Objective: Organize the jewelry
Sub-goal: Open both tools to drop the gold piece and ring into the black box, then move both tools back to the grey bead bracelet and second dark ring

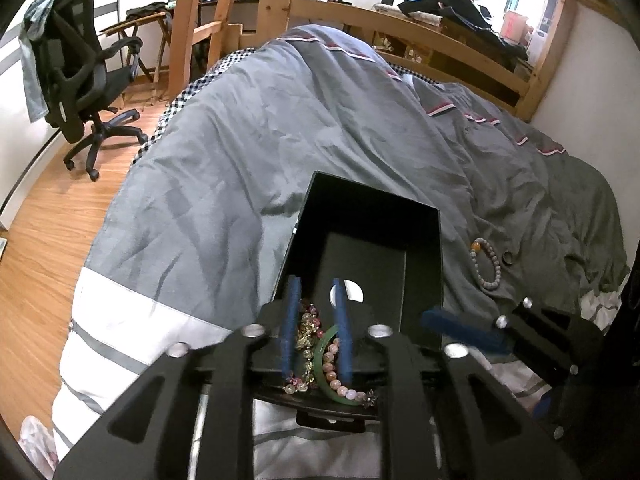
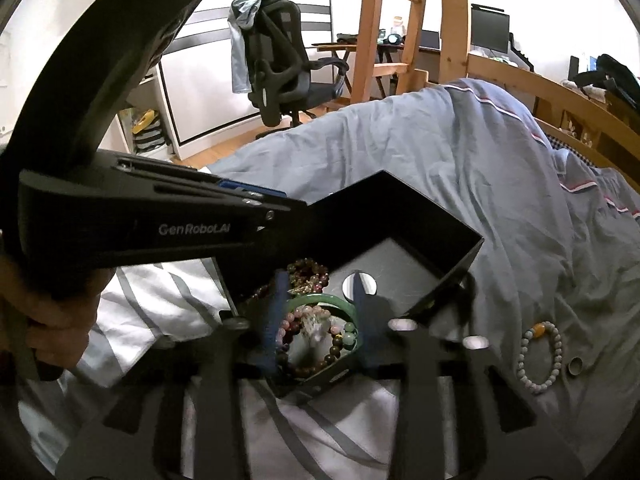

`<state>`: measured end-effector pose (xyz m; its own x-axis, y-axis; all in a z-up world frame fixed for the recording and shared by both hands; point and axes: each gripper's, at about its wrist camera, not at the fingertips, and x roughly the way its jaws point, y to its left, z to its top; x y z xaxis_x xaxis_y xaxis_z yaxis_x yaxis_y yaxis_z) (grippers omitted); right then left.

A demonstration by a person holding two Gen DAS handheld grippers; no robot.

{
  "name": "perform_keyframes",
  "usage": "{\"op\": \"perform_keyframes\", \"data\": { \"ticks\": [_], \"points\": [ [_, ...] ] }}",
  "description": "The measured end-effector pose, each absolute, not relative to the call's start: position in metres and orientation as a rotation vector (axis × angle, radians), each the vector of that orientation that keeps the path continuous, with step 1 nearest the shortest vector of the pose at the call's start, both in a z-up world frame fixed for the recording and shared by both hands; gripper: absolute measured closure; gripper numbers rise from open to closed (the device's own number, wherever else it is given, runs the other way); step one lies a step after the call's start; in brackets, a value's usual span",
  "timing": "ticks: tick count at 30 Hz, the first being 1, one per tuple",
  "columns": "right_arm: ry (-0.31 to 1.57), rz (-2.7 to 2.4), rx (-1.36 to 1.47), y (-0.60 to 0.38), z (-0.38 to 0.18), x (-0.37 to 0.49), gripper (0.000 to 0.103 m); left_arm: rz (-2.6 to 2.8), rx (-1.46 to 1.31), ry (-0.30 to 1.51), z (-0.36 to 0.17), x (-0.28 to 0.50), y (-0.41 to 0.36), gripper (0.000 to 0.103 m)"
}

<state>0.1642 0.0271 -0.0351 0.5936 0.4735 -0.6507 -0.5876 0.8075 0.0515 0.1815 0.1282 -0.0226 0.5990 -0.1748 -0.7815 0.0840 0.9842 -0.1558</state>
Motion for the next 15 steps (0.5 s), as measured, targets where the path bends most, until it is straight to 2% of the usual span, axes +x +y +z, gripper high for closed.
{"op": "perform_keyframes", "data": {
  "ticks": [1,3,4,5,7,9,15],
  "points": [
    [0.687,0.612,-0.165,0.025,-0.034,0.163,0.033,-0.144,-0.106,0.911,-0.022,0.181,0.129,0.055],
    [0.685,0.613,-0.162,0.025,-0.033,0.162,0.025,-0.131,-0.103,0.884,-0.018,0.179,0.130,0.047],
    [0.681,0.602,-0.167,0.025,-0.033,0.162,0.016,-0.127,-0.109,0.873,-0.016,0.179,0.132,0.039],
    [0.669,0.584,-0.168,0.023,-0.032,0.161,0.011,-0.120,-0.114,0.864,-0.015,0.178,0.133,0.033],
    [0.668,0.556,-0.162,0.018,-0.031,0.162,0.005,-0.088,-0.115,0.836,-0.012,0.178,0.136,0.014],
    [0.689,0.517,-0.153,0.011,-0.032,0.165,0.004,-0.065,-0.119,0.816,-0.010,0.178,0.138,0.007],
    [0.728,0.401,-0.135,-0.024,-0.025,0.165,0.004,-0.082,-0.130,0.811,-0.011,0.184,0.122,0.007]
  ]
}}
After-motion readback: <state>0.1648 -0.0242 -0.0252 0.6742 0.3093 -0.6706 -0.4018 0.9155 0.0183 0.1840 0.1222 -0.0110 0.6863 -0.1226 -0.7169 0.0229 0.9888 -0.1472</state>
